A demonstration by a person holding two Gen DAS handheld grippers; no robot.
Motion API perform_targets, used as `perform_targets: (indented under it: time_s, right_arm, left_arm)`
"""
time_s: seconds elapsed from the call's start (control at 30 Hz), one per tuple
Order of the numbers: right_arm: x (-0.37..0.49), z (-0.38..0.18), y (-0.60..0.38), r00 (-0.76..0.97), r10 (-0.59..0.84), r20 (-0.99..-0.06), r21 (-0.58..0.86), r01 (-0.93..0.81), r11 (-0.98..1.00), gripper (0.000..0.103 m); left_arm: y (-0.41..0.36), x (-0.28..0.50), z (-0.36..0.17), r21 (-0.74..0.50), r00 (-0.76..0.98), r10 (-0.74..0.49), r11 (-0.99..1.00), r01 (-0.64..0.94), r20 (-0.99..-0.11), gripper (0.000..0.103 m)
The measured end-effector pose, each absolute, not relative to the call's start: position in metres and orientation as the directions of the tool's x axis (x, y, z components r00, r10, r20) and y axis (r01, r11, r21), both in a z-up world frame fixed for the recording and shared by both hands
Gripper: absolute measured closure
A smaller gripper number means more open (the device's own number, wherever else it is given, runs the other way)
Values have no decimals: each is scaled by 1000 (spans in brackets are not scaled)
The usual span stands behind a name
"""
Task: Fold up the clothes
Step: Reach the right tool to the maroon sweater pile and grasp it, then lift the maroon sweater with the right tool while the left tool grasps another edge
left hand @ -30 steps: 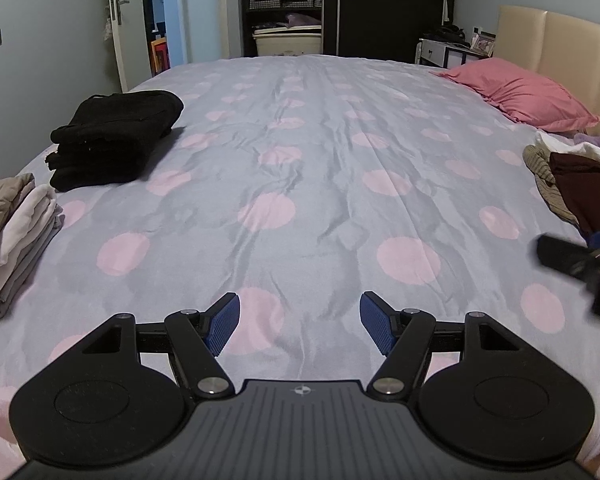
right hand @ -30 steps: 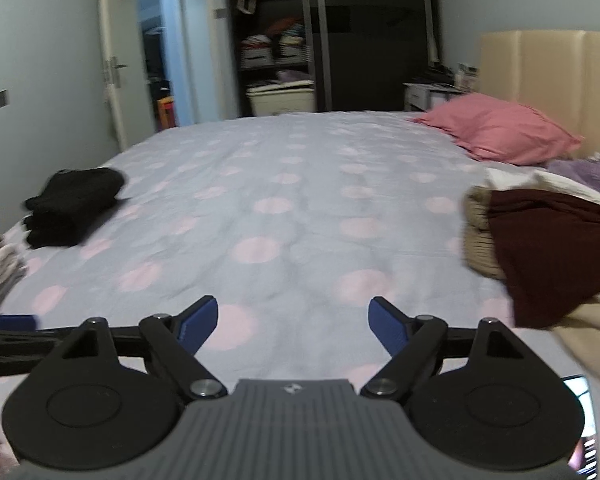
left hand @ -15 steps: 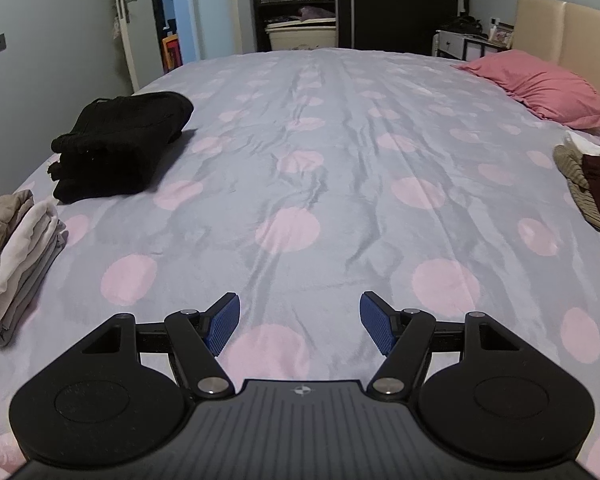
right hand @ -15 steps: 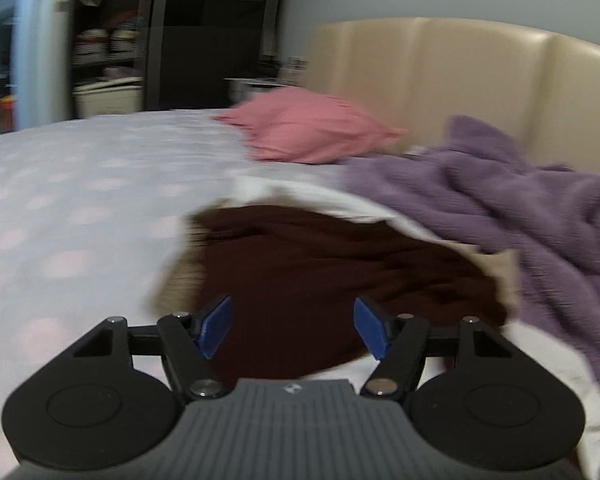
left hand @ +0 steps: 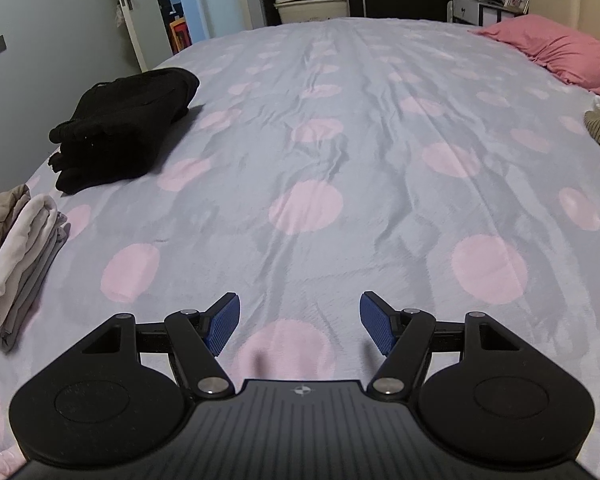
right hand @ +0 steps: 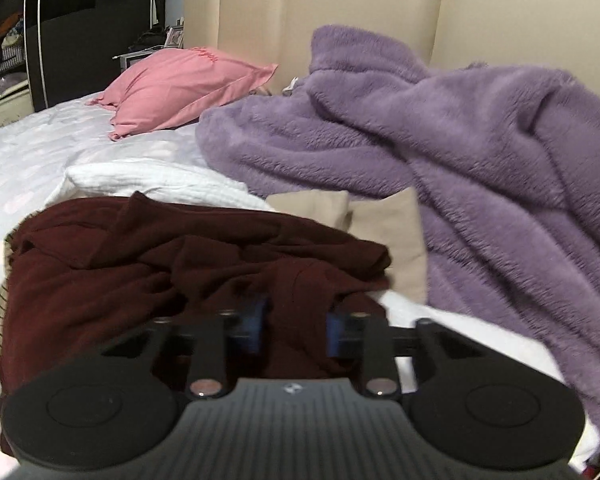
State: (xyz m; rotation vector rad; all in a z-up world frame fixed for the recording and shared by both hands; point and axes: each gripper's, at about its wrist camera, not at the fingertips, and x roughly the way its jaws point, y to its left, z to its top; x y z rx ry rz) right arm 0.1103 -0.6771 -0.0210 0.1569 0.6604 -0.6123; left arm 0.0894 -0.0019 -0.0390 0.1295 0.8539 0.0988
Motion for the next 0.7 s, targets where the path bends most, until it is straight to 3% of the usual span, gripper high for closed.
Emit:
perform_targets:
  time_s: [0.07, 0.27, 0.53, 0.7]
  right_arm:
    - [111, -17, -671, 632, -491, -599, -72, 568, 820, 85]
    - [102, 20, -618, 750, -397, -530, -41, 444, 895, 87]
    - [88, 72, -487, 879, -89, -468, -11, 95, 995, 89]
    - [61, 91, -385, 874, 177, -453, 31, -183, 983, 89]
  left_arm:
    - [-2, 91, -40, 160, 650, 145, 986, -36, -746, 38]
    - [-1, 88, -35, 157, 661, 141, 987, -36, -737, 38]
    - [7, 73, -7, 125, 698, 108, 992, -27, -708, 38]
    - [21, 55, 21, 81, 730, 78, 996, -30, -679, 38]
